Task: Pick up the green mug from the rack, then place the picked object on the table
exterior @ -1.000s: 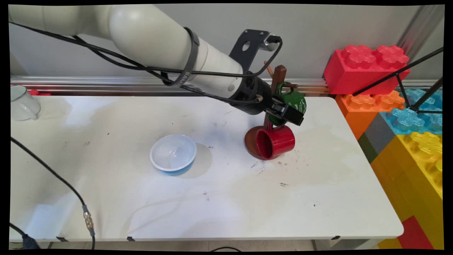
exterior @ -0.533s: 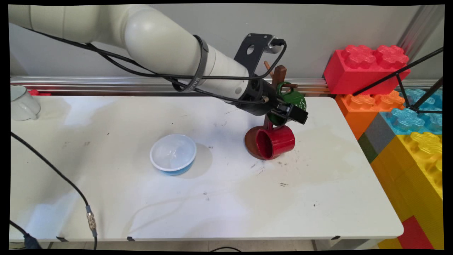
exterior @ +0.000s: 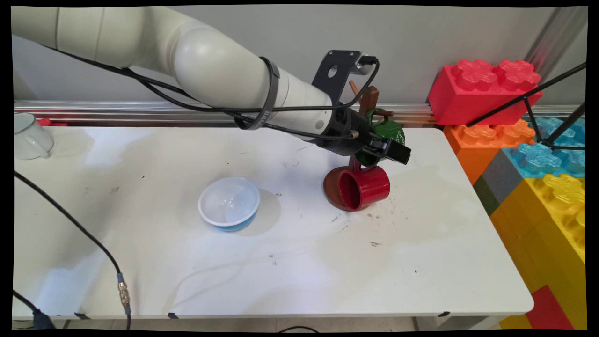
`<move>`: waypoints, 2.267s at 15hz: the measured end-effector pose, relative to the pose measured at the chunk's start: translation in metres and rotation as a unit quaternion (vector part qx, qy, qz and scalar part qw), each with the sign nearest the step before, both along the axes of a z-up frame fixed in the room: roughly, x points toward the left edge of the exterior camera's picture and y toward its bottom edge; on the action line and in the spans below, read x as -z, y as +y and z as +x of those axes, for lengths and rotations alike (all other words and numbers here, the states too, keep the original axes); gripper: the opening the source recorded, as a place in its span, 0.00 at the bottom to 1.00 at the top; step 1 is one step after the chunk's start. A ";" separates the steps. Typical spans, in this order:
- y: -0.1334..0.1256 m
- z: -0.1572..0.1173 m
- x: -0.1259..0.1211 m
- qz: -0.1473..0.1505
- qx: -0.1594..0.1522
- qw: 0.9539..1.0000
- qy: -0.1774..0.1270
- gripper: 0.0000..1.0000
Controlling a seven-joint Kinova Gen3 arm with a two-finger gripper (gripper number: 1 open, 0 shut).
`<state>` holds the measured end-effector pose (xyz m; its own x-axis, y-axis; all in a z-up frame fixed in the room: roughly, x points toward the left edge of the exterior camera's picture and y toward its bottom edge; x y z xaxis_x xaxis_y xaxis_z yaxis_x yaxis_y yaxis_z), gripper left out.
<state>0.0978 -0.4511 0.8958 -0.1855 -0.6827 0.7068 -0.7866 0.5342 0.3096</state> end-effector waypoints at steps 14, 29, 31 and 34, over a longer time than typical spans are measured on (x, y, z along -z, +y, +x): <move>-0.005 -0.002 0.004 -0.017 -0.008 1.000 0.019 0.00; 0.000 0.009 0.008 -0.006 -0.018 1.000 0.019 0.00; 0.000 0.009 0.008 -0.005 -0.018 1.000 0.024 0.00; 0.000 0.008 0.005 -0.007 -0.019 0.999 0.029 0.00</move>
